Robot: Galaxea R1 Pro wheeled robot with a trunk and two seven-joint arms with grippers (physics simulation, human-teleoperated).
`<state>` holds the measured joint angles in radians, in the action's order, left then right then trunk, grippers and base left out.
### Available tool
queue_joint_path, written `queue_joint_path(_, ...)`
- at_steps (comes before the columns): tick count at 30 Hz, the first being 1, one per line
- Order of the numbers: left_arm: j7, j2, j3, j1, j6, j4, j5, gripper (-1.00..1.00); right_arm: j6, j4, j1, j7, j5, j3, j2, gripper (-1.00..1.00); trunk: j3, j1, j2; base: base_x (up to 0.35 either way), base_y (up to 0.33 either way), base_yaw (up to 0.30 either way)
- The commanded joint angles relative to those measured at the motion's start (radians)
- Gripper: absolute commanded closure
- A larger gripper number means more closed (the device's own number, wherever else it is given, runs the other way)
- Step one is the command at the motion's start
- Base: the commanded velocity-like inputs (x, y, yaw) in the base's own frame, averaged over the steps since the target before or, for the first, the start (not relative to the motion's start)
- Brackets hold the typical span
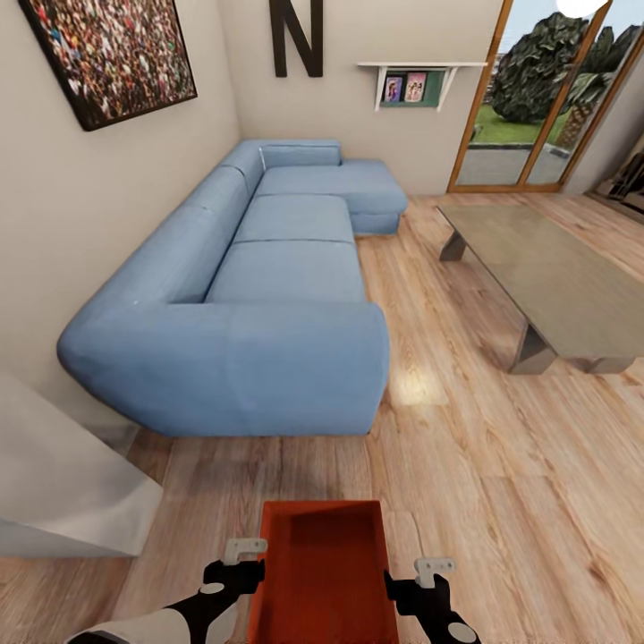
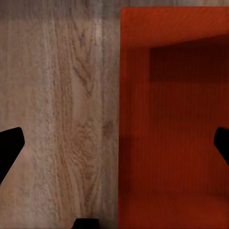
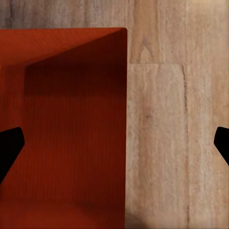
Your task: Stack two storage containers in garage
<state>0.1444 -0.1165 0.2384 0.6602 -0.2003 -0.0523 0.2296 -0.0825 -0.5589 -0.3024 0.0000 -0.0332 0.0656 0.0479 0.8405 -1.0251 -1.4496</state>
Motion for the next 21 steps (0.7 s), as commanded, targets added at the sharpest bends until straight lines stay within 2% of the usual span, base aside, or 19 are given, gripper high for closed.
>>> queue_joint_path(1, 0.001, -0.001, 0.008, 0.001, -0.008, -0.004, 0.008, -1.0, -0.003, 0.001, -0.001, 0.0, -0.004, 0.002, 0.0, -1.0, 0.002, 0.0, 0.0, 0.0, 0.0, 0.0)
queue_joint_path(21, 0.002, 0.002, 0.004, 0.001, -0.007, -0.004, 0.008, -1.0, -0.002, 0.001, -0.001, 0.0, -0.004, 0.002, 0.0, -1.0, 0.035, 0.0, 0.0, 0.0, 0.0, 0.0)
